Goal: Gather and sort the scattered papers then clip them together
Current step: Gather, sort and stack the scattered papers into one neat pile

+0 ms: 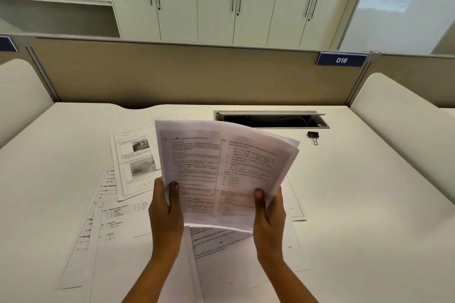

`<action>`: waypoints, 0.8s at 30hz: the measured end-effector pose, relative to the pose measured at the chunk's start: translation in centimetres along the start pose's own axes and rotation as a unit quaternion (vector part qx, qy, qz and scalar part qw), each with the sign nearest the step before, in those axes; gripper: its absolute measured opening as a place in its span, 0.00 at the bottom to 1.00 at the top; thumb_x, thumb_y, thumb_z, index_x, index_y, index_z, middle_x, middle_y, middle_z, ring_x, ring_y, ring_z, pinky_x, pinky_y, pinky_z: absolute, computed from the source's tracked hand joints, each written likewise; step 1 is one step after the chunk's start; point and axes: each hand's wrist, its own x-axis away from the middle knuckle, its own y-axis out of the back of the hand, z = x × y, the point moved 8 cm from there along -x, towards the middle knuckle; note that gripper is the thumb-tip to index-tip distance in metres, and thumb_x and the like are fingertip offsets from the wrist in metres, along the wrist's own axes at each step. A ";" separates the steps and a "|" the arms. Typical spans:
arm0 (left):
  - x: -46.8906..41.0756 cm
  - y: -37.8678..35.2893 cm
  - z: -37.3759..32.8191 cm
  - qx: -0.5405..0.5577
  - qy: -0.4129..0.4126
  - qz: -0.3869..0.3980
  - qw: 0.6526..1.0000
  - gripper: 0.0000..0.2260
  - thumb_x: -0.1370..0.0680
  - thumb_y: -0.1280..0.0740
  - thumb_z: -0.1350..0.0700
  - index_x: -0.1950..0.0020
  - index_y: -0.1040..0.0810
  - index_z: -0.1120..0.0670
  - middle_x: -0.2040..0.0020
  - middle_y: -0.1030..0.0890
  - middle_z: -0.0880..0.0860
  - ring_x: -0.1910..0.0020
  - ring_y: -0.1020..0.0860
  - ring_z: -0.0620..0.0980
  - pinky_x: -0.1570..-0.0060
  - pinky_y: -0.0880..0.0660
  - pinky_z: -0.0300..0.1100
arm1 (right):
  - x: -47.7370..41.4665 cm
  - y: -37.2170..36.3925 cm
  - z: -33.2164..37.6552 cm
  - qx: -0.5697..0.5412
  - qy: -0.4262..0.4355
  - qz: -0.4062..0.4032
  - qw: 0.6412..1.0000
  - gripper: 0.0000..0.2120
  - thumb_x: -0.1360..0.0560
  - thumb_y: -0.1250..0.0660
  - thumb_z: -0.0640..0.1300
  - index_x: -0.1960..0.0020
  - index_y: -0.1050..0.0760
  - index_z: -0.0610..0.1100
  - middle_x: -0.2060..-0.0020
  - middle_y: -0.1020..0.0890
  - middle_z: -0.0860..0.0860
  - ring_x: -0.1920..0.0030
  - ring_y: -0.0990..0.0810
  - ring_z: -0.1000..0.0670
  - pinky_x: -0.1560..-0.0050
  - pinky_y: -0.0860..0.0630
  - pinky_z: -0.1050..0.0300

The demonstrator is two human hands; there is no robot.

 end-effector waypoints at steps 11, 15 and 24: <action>0.6 -0.2 2.0 -0.070 0.011 0.010 0.997 0.12 0.21 0.41 0.59 0.38 0.29 0.53 0.49 0.22 0.52 0.55 0.24 0.51 0.53 0.24 0.44 | 0.3 -1.0 -2.9 0.060 -0.038 0.028 0.997 0.11 0.20 0.43 0.40 0.46 0.33 0.56 0.48 0.22 0.54 0.48 0.20 0.50 0.52 0.19 0.61; -0.4 1.1 1.7 -0.119 -0.005 -0.008 0.993 0.13 0.21 0.40 0.56 0.40 0.25 0.58 0.50 0.21 0.53 0.58 0.23 0.53 0.54 0.22 0.48 | 0.0 -1.0 -2.7 0.088 -0.028 0.034 0.995 0.05 0.23 0.42 0.49 0.47 0.32 0.55 0.50 0.21 0.55 0.51 0.19 0.51 0.54 0.18 0.61; -1.9 4.9 7.0 -0.019 0.194 -0.002 0.981 0.12 0.22 0.37 0.59 0.39 0.24 0.56 0.49 0.19 0.54 0.50 0.21 0.55 0.51 0.24 0.45 | -1.1 5.0 -5.7 0.511 -0.150 -0.092 0.841 0.26 0.30 0.29 0.50 0.37 0.33 0.41 0.39 0.29 0.40 0.39 0.33 0.40 0.39 0.33 0.44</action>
